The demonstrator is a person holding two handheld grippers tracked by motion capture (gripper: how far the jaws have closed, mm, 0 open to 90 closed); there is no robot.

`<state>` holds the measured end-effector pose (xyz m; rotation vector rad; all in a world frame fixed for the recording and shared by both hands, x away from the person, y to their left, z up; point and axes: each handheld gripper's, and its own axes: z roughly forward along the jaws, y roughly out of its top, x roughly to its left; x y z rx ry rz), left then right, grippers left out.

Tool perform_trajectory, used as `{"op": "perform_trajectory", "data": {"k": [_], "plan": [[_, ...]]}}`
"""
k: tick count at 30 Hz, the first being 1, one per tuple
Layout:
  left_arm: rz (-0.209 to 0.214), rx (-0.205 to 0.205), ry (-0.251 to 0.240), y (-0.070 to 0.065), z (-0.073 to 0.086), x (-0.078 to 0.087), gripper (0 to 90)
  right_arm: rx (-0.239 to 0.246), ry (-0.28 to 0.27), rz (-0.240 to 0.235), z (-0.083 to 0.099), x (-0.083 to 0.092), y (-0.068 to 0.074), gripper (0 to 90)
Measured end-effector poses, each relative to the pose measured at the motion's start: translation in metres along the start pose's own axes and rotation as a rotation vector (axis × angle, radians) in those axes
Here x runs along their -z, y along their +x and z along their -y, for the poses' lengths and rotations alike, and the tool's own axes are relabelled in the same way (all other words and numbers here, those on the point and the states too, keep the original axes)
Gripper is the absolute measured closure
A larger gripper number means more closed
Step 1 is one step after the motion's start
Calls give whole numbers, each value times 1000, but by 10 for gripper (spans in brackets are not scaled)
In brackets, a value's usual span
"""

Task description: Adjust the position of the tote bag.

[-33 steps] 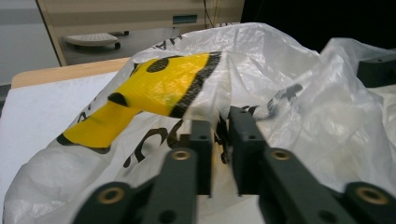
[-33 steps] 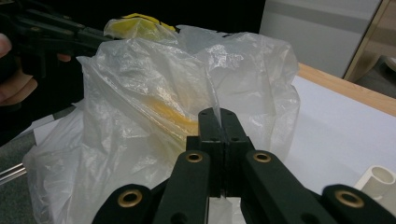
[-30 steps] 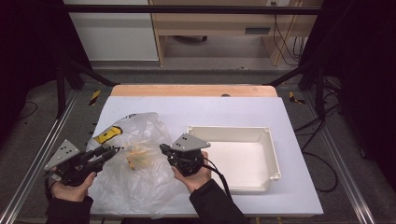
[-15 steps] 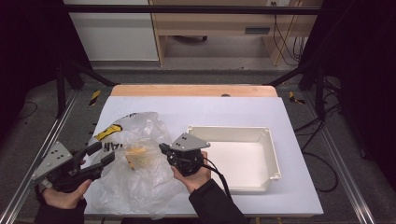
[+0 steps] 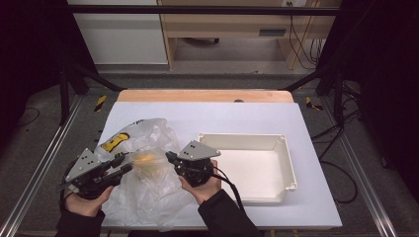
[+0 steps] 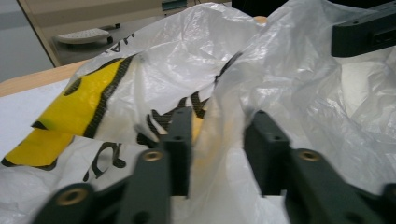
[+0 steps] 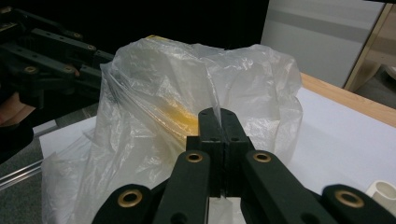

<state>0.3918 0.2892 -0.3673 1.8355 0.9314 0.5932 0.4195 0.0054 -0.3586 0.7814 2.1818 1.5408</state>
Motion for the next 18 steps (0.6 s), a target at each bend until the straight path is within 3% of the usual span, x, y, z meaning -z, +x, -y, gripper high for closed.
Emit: {"op": "perform_trajectory", "data": {"k": [1, 2, 4, 5, 10, 18], "plan": [[3, -2, 1, 1, 0, -1, 762, 0, 1, 1, 0, 0, 0, 900], [8, -8, 0, 1, -1, -2, 843, 3, 5, 4, 0, 1, -1, 899], [10, -14, -4, 0, -3, -3, 893, 1, 11, 4, 1, 1, -1, 876], [10, -14, -4, 0, -3, -3, 897, 1, 11, 4, 1, 1, -1, 876], [6, -19, -30, 1, -8, 2, 900, -1, 38, -2, 6, 8, -5, 685], [6, -11, -59, 5, -21, 3, 900, -2, 62, -37, 16, 25, 2, 590]]}}
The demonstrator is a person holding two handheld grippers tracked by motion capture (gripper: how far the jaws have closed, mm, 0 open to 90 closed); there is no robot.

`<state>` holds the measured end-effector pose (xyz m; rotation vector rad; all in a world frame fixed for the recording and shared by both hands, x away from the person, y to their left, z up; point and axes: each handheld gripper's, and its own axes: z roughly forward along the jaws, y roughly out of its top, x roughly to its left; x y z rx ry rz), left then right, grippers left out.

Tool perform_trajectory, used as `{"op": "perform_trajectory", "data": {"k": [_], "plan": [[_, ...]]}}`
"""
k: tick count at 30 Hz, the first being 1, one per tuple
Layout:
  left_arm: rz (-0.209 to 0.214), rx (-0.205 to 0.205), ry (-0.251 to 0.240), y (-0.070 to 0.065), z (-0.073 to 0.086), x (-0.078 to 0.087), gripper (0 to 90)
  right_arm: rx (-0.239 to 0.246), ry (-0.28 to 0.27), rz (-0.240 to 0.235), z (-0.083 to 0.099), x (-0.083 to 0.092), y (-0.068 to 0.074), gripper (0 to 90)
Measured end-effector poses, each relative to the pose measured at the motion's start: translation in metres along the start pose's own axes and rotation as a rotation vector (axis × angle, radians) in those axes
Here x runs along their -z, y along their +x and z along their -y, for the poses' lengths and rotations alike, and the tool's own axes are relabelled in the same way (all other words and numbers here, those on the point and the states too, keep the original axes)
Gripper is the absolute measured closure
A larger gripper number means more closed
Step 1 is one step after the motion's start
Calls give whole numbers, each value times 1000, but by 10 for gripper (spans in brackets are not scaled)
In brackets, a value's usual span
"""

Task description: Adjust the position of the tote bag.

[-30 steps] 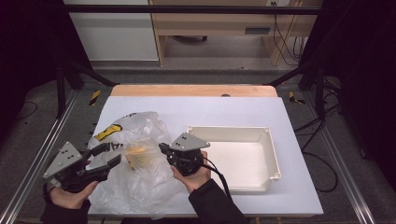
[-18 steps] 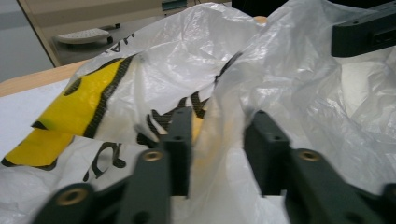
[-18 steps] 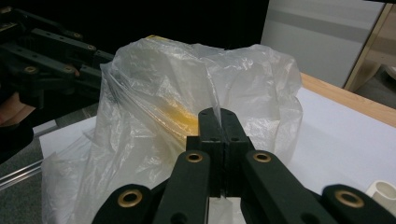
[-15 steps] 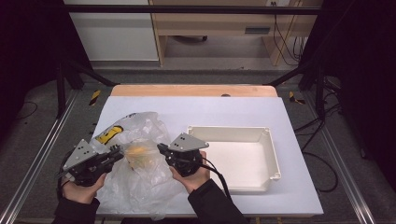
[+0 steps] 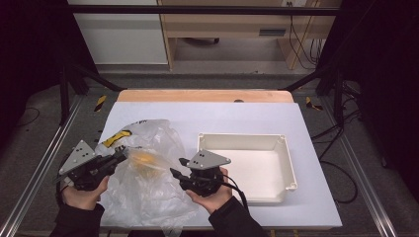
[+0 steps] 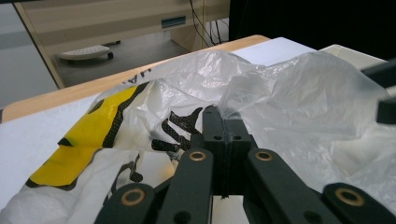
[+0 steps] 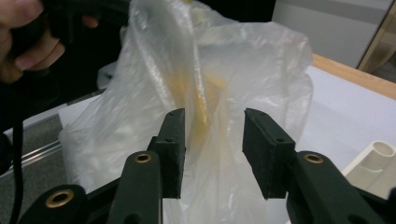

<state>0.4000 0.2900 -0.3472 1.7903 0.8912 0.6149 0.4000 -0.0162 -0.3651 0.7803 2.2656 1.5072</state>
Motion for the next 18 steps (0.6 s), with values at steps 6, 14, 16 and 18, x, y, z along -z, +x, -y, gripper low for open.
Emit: {"op": "perform_trajectory", "data": {"k": [6, 14, 16, 18], "plan": [[-19, -15, 0, 4, -18, -8, 900, 29, 15, 11, 4, -7, 8, 733], [-33, -22, 28, 12, -28, -25, 900, -3, 10, 61, 12, -25, 2, 900], [-34, -13, 41, 15, -28, -33, 900, -1, 19, 88, 13, -28, 1, 900], [-37, -3, 55, 19, -28, -44, 900, -4, 32, 124, 13, -31, -1, 900]]}}
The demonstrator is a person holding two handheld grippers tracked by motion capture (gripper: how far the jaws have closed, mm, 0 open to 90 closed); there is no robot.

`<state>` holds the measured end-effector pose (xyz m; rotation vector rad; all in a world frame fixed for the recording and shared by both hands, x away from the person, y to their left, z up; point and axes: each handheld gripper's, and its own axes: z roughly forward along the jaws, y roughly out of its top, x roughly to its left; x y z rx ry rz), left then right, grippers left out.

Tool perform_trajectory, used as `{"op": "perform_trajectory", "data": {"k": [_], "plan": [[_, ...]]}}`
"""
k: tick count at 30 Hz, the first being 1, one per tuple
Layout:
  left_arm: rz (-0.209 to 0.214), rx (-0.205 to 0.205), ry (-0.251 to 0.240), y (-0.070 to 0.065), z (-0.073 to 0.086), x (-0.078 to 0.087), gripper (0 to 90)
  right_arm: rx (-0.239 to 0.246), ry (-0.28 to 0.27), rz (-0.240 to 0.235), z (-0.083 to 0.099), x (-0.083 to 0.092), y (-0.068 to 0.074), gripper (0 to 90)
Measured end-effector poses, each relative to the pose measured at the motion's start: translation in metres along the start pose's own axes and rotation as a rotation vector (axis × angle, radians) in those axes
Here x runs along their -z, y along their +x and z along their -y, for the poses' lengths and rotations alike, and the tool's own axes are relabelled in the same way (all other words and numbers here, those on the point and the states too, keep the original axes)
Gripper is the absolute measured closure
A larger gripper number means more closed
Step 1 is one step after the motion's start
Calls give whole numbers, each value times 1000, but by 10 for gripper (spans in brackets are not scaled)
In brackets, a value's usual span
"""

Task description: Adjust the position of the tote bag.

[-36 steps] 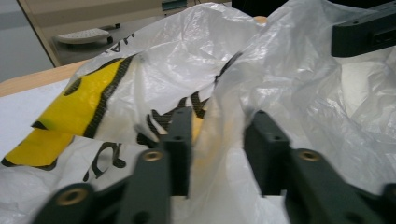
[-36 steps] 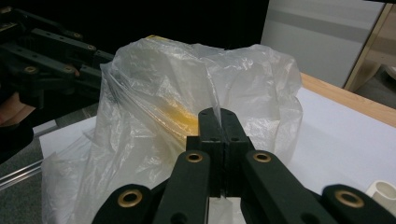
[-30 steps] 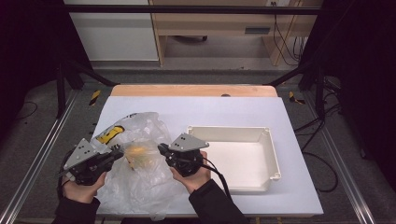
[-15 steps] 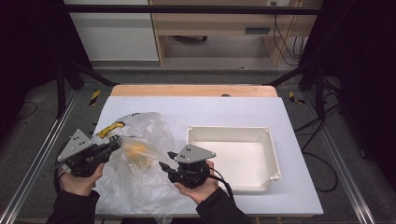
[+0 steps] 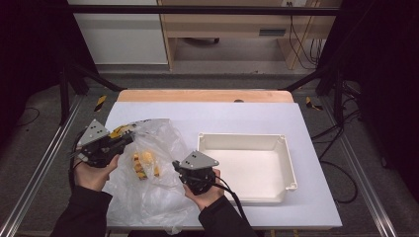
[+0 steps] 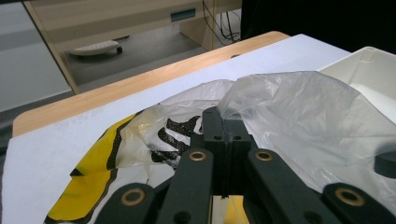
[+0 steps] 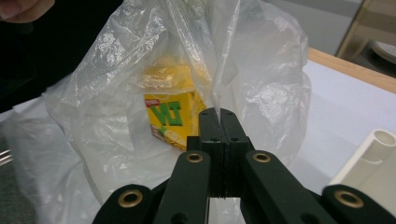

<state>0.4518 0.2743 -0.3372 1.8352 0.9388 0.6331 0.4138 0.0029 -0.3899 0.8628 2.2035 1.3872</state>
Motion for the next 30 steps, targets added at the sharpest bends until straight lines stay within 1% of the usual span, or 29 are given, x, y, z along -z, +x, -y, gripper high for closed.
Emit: {"op": "perform_trajectory", "data": {"k": [1, 2, 5, 6, 7, 9, 11, 13, 16, 17, 18, 20, 22, 24, 25, 27, 28, 30], "plan": [[0, 2, 5, 1, 0, -4, 900, 0, 0, 0, 0, 0, 0, 900], [-1, 7, 15, 3, 0, -9, 900, -2, 4, 12, 0, -1, -1, 900], [12, 21, 36, 7, 0, -22, 900, -4, 18, 67, 3, -7, -5, 900], [6, 12, 55, 8, 0, -29, 900, -4, 22, 71, 3, -8, -6, 900], [6, 12, 55, 8, 0, -29, 900, -4, 22, 71, 3, -8, -6, 900], [6, 10, 69, 10, 2, -37, 900, -12, 40, 83, 5, -11, -8, 900], [20, 28, 73, 11, 3, -43, 900, -16, 49, 89, 7, -14, -9, 900], [22, 30, 84, 11, 5, -49, 900, -20, 55, 94, 8, -15, -10, 900], [24, 21, 92, 9, 6, -52, 892, -16, 60, 97, 10, -16, -10, 900], [32, 14, 92, 7, 6, -51, 863, -16, 61, 100, 10, -16, -11, 900], [29, 7, 88, 5, 5, -48, 819, -20, 63, 102, 10, -15, -11, 900], [36, 9, 83, 5, 5, -44, 755, -28, 60, 103, 10, -15, -13, 900], [35, 5, 80, 6, 4, -35, 645, -28, 59, 108, 10, -14, -15, 900], [36, -7, 65, 9, 5, -21, 596, -34, 60, 111, 10, -13, -16, 900], [35, -5, 56, 10, 7, -15, 555, -34, 58, 113, 10, -12, -17, 900], [27, -5, 46, 13, 10, -4, 535, -36, 58, 118, 10, -11, -18, 900], [25, 1, 40, 15, 14, 4, 524, -39, 59, 119, 10, -10, -18, 900], [22, 16, 37, 18, 20, 13, 507, -43, 57, 121, 10, -9, -19, 900]]}}
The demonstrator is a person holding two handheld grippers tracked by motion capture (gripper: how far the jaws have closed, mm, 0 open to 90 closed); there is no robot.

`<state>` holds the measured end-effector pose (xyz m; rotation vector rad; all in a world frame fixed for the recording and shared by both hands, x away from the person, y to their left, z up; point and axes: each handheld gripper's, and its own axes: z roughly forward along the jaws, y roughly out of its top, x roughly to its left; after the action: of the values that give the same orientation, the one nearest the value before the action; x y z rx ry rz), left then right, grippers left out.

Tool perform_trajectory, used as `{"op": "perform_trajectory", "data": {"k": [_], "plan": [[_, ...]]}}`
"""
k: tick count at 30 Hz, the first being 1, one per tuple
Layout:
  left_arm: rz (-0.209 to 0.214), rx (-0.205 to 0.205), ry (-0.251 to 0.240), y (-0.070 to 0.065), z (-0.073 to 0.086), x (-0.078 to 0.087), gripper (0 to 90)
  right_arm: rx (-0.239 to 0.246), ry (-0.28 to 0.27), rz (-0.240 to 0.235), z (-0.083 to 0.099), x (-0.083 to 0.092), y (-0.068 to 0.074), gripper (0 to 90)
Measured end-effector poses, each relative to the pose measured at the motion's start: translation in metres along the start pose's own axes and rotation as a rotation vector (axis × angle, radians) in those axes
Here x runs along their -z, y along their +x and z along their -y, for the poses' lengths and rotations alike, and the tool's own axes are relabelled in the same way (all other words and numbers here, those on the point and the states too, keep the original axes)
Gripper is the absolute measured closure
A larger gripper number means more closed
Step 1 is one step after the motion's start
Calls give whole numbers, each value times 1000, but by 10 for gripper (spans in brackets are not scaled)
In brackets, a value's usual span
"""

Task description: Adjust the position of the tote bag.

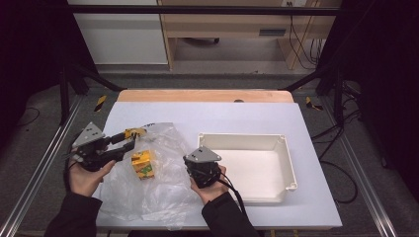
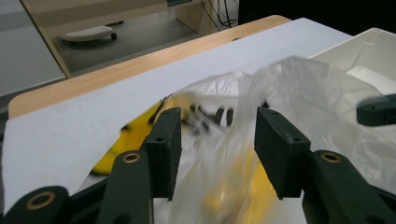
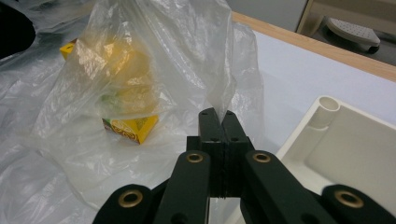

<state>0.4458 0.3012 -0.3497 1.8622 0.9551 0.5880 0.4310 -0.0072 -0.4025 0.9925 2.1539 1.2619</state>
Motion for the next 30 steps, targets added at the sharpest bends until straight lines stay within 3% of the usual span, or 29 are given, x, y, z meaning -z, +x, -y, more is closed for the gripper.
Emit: {"op": "perform_trajectory", "data": {"k": [5, 8, 11, 15, 18, 23, 25, 30], "plan": [[2, 43, -6, 8, 25, 21, 461, 5, -2, -1, 0, 1, -1, 900], [18, 58, -9, 11, 41, 25, 434, 4, -3, -3, 0, 1, -1, 900], [5, 28, 48, 12, 52, 18, 416, 3, -6, -9, 0, 1, 0, 900], [-1, 23, 84, 16, 60, 2, 416, 5, -12, -15, -1, 1, 1, 900], [-1, 9, 103, 17, 60, -6, 507, 6, -12, -17, -1, 0, 0, 900], [-29, 7, 119, 18, 56, -15, 821, 11, -16, -22, -1, 1, 1, 900], [-30, 4, 108, 18, 52, -15, 895, 8, -17, -20, -1, 2, 1, 900], [-85, -30, 89, 18, 38, -14, 900, 6, -18, -14, 0, 3, -2, 900]]}}
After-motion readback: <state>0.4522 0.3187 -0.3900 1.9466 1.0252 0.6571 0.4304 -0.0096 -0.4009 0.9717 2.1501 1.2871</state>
